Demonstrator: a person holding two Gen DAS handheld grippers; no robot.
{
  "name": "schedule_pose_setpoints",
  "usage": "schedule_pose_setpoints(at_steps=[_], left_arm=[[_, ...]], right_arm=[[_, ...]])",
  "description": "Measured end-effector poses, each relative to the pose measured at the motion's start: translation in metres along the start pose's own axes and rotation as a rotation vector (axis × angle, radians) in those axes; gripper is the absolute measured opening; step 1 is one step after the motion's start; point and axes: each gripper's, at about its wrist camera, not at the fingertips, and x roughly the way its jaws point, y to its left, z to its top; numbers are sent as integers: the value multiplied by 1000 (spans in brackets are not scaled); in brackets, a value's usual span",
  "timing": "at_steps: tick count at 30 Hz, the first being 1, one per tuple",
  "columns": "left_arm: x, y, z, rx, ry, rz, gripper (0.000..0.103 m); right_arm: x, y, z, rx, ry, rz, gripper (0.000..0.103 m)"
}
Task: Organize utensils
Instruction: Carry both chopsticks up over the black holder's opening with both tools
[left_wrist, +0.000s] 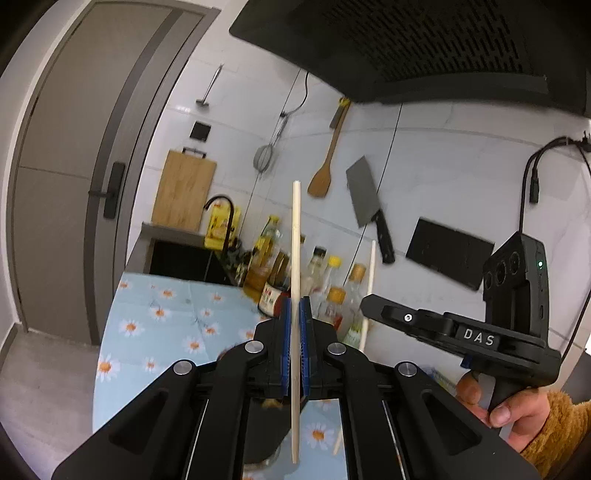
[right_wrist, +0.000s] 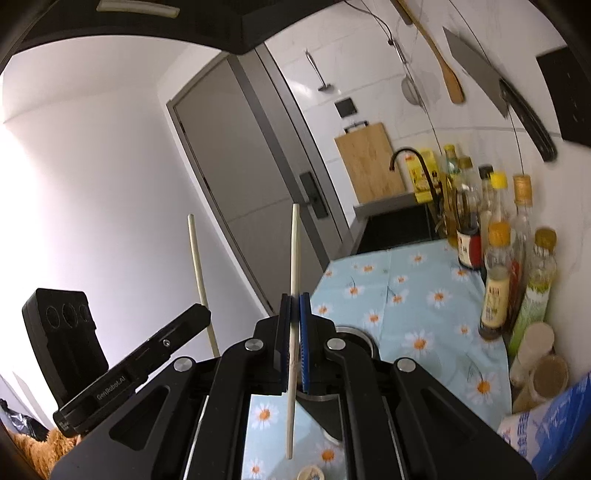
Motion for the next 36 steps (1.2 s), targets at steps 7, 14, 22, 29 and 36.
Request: schedule_pose_setpoints(at_steps=[7, 14, 22, 29, 36], left_arm=[[18, 8, 9, -24, -47, 4, 4], [32, 13, 15, -4, -124, 19, 4], [42, 28, 13, -91, -151, 28, 4], [53, 35, 1, -76, -156, 49, 4], [62, 36, -13, -41, -137, 64, 4]], right_arm=[[8, -3, 16, -5, -72, -21, 6], [17, -9, 27, -6, -142, -42, 6], [25, -12, 31, -14, -172, -44, 6], [40, -21, 22, -9, -155, -75, 6], [58, -27, 9, -9, -101, -91, 6]])
